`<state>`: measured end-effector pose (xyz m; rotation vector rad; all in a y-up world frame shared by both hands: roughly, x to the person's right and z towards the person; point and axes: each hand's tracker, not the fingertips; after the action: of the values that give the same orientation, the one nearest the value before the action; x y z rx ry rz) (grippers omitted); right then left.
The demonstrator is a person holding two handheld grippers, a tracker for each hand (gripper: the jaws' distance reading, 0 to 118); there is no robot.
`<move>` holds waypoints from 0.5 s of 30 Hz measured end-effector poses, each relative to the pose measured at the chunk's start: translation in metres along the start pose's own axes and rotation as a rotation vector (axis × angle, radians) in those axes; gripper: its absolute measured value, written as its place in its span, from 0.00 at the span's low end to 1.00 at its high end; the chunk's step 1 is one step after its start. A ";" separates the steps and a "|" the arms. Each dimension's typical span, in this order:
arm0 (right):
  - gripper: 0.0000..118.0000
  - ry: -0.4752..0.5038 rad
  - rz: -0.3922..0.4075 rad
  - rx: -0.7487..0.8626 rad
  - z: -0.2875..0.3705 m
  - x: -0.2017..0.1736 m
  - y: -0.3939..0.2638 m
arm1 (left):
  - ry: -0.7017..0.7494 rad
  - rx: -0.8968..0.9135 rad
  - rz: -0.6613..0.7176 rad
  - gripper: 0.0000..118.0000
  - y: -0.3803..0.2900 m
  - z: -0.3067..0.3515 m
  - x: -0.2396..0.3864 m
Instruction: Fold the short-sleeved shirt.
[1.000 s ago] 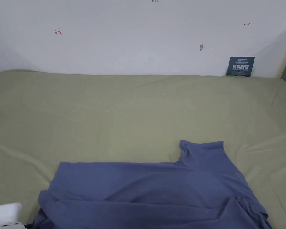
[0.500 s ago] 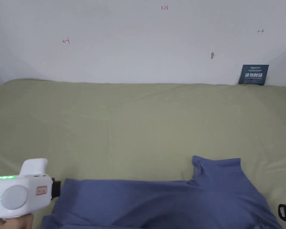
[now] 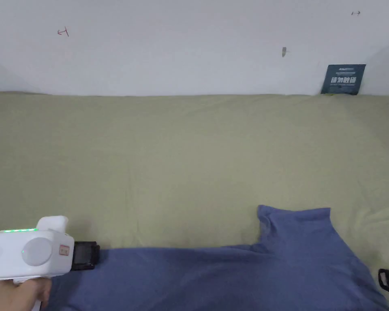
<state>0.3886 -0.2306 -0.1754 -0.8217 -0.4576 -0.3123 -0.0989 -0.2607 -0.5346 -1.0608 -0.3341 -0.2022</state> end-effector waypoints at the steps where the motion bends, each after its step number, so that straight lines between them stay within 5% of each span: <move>1: 0.01 -0.002 0.005 -0.011 -0.002 0.000 0.001 | 0.008 -0.022 -0.013 0.97 0.000 -0.002 0.002; 5: 0.01 -0.006 0.022 -0.028 -0.012 0.002 0.009 | -0.002 0.026 0.022 0.76 -0.005 0.008 0.002; 7: 0.07 0.005 0.022 -0.036 -0.019 0.003 0.015 | -0.015 0.039 0.029 0.46 -0.004 0.014 0.000; 8: 0.25 0.011 0.023 -0.039 -0.021 0.002 0.019 | -0.025 0.045 0.028 0.24 -0.004 0.009 -0.005; 9: 0.69 0.024 0.029 -0.049 -0.023 0.001 0.024 | -0.071 0.064 0.025 0.01 -0.004 0.010 -0.006; 10: 0.92 0.032 0.032 -0.072 -0.033 0.006 0.030 | -0.067 0.056 0.038 0.01 -0.005 0.010 -0.006; 11: 0.97 0.032 0.039 -0.089 -0.039 0.004 0.034 | -0.061 0.053 0.041 0.01 -0.004 0.009 -0.007; 15: 0.97 0.027 0.059 -0.141 -0.069 0.005 0.048 | -0.054 0.045 0.023 0.01 -0.003 0.012 0.000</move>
<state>0.4325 -0.2520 -0.2437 -0.9657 -0.3881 -0.3031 -0.1022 -0.2519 -0.5267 -1.0263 -0.3733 -0.1451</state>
